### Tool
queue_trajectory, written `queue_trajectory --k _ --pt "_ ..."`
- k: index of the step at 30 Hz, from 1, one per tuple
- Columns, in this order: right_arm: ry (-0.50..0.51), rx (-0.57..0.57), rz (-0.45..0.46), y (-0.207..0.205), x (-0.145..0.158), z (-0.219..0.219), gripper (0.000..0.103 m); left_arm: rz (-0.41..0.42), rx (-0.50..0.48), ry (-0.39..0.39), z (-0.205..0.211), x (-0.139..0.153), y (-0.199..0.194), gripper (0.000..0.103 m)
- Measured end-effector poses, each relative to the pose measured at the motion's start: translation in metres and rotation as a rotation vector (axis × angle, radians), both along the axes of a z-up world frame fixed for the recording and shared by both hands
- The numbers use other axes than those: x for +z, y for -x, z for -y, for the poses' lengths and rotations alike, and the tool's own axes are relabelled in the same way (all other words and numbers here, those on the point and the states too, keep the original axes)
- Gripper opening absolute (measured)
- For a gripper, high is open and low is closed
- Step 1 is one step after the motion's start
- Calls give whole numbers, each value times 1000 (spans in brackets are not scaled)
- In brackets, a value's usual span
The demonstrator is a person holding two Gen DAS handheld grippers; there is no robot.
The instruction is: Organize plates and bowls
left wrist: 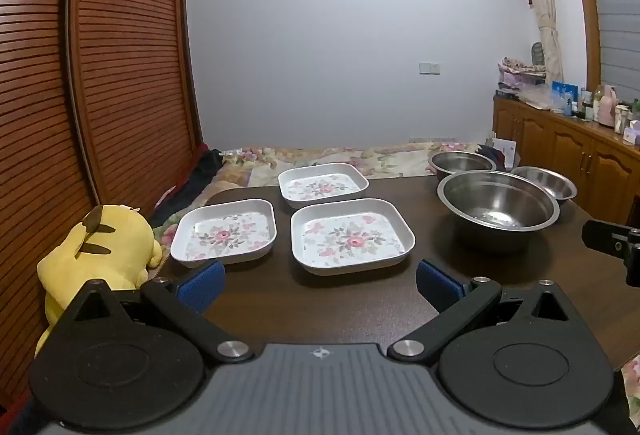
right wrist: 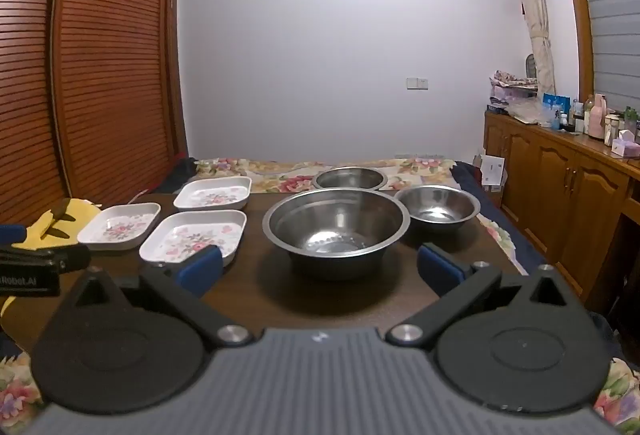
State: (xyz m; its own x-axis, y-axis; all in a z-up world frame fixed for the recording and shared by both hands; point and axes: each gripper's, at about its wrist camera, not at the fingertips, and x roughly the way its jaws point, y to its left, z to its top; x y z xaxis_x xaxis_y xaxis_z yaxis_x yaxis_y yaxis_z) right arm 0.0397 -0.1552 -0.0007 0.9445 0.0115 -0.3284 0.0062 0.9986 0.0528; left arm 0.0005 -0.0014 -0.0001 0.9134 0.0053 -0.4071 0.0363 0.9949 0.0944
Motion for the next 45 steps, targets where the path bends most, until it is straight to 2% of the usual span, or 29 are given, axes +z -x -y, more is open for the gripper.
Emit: queue_trajectory --k 45 --pt "-27 0 -1 -1 0 4 103 13 -9 4 0 7 4 103"
